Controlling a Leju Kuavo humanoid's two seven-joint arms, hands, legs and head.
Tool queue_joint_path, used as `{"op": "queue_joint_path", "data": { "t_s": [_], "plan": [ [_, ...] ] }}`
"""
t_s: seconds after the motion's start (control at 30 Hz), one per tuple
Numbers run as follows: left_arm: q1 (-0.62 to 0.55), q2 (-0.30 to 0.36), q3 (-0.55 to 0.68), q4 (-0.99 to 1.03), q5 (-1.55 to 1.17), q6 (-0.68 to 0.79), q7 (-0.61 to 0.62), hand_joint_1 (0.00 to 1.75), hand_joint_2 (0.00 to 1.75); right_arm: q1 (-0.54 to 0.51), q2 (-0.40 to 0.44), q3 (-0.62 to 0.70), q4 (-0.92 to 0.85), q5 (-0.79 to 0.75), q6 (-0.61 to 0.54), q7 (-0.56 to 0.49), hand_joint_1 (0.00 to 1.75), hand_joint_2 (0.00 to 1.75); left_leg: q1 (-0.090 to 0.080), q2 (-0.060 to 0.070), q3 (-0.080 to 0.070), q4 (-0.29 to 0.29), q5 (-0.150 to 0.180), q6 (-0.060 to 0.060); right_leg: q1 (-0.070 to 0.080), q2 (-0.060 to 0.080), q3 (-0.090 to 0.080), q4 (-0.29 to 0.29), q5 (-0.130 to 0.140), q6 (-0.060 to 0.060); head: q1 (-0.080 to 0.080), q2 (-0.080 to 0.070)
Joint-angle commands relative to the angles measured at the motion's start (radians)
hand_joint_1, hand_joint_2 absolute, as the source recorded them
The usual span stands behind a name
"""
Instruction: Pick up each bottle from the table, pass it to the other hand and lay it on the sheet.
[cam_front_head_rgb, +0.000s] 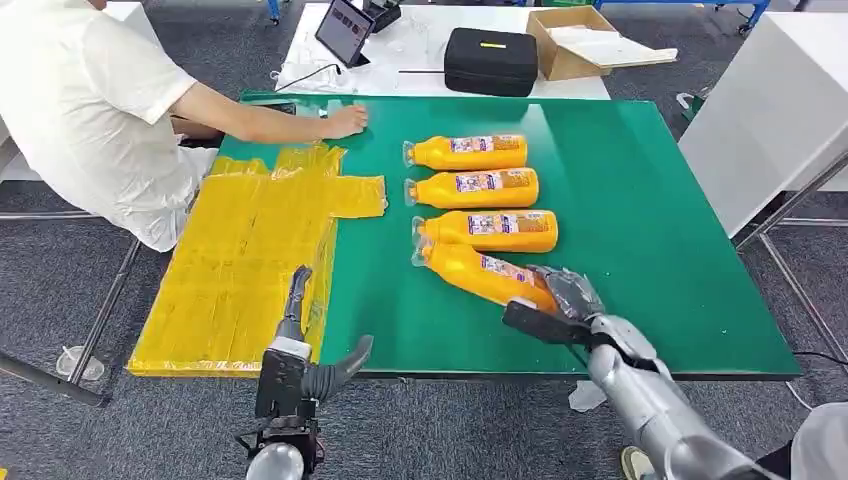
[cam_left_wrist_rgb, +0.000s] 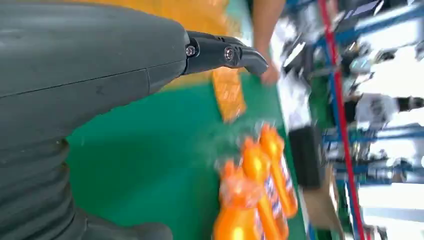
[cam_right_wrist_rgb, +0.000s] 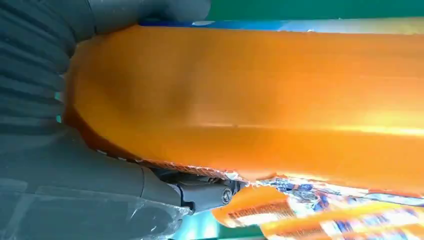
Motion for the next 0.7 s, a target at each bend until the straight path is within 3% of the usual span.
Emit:
{"op": "queue_joint_path", "data": {
  "t_s": [0.03, 0.17, 0.47, 0.53, 0.7],
  "plan": [
    [0.012, 0.026, 0.030, 0.025, 0.257, -0.147, 0.034, 0.00, 1.75, 0.226, 0.156, -0.107, -0.369, -0.098, -0.116, -0.074, 1.75, 1.75, 0.000, 0.004, 0.001, -0.002, -0.002, -0.001, 0.001, 0.002, -0.001, 0.000, -0.002, -0.004, 0.000, 0.000],
    [0.020, 0.041, 0.028, 0.015, 0.342, -0.178, 0.038, 0.00, 1.75, 0.279, 0.174, -0.072, -0.477, -0.131, -0.150, -0.089, 1.75, 1.75, 0.001, 0.002, -0.008, -0.001, 0.000, -0.002, 0.002, 0.001, -0.009, 0.002, -0.002, -0.003, 0.000, 0.000],
    [0.019, 0.042, 0.027, 0.015, 0.372, -0.194, 0.049, 0.00, 1.75, 0.278, 0.169, -0.073, -0.471, -0.146, -0.151, -0.093, 1.75, 1.75, 0.001, 0.001, -0.014, 0.000, 0.001, -0.002, 0.000, 0.000, -0.014, 0.002, -0.003, -0.002, 0.000, 0.000],
    [0.018, 0.047, 0.020, 0.016, 0.402, -0.227, 0.059, 0.00, 1.75, 0.280, 0.173, -0.069, -0.471, -0.152, -0.148, -0.097, 1.75, 1.75, 0.000, 0.001, -0.012, -0.001, 0.000, -0.002, -0.001, -0.001, -0.012, 0.002, -0.004, -0.003, 0.000, 0.000],
    [-0.001, 0.063, -0.011, 0.024, 0.508, -0.464, 0.068, 0.00, 1.75, 0.209, 0.221, 0.032, -0.349, -0.174, -0.070, -0.125, 1.75, 1.75, 0.000, 0.004, -0.012, -0.001, 0.000, -0.002, 0.000, 0.002, -0.013, 0.001, -0.003, -0.003, 0.000, 0.000]
  ]
}}
